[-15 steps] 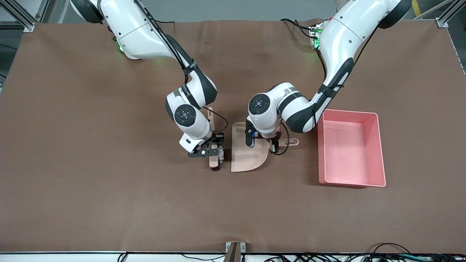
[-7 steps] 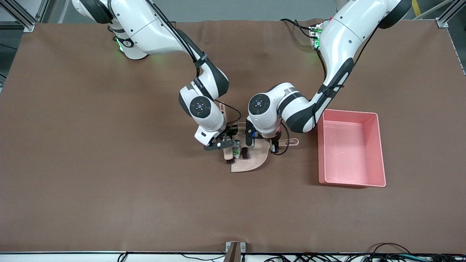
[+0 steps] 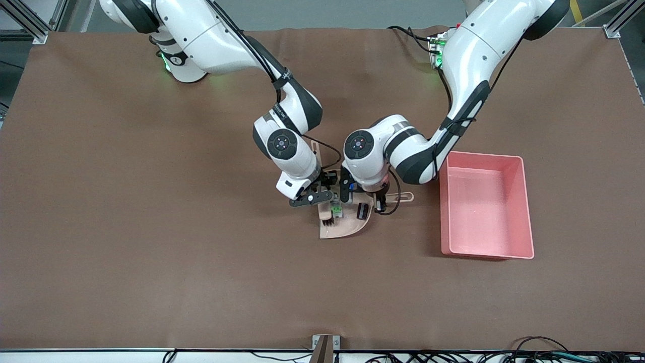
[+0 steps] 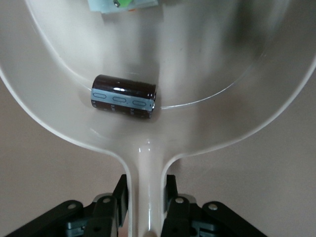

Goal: Clean e-waste and dump in bin
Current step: 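Sweep the capacitor and switch into the dustpan with the right gripper, then lift the dustpan over the pink bin while the right gripper withdraws the brush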

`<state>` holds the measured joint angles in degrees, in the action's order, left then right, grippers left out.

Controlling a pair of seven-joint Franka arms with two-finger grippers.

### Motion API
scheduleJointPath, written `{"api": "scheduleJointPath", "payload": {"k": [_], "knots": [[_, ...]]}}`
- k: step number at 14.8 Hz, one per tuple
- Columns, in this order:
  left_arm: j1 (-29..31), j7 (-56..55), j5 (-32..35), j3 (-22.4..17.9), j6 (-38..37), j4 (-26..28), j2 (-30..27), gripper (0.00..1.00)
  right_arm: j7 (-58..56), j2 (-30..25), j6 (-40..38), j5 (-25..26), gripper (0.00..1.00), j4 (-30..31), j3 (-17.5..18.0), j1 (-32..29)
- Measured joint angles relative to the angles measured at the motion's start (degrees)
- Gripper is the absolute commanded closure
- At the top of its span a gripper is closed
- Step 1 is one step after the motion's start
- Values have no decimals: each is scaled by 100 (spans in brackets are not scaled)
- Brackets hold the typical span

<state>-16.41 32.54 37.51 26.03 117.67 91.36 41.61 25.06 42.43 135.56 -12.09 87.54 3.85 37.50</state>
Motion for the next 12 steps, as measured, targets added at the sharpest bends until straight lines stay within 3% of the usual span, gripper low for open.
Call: {"api": "scheduleJointPath", "payload": {"k": [3,7,12], "knots": [[7,0,0,0,35,-5,5,99,-305,-38,-618,13,96,-164,-59,-478],[81,-8,0,-16,582,-22,55,99,-1343,-359,-1664,89,97,-257,-137,-1564],[197,-85,1,-19,1449,-35,142,99,-1537,-842,-2269,917,97,-83,-232,-2656]]}}
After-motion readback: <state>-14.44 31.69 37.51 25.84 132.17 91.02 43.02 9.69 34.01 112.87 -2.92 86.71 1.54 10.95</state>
